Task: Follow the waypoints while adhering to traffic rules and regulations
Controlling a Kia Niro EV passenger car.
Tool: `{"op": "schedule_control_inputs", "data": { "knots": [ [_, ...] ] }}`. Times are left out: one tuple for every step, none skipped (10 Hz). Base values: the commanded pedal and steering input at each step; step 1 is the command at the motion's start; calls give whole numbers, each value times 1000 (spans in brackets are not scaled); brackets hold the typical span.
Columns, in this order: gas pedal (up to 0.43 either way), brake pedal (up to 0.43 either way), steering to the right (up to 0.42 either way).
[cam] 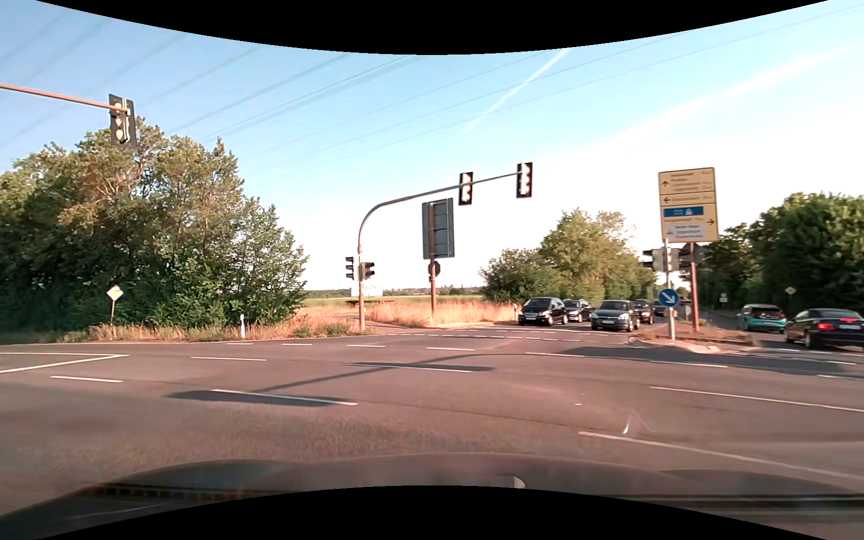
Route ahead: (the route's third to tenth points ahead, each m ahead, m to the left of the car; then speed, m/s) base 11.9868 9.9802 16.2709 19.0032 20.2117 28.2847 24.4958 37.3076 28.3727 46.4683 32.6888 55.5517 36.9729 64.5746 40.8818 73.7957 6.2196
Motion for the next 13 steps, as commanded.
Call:
{"op": "schedule_control_inputs", "data": {
  "knots": [
    [189,0,-261],
    [189,0,-258],
    [189,0,-258],
    [189,0,-257],
    [189,0,-256],
    [189,0,-254],
    [189,0,-250],
    [189,0,-245],
    [189,0,-238],
    [189,0,-231],
    [189,0,-228],
    [189,0,-226],
    [189,0,-221]
  ]
}}
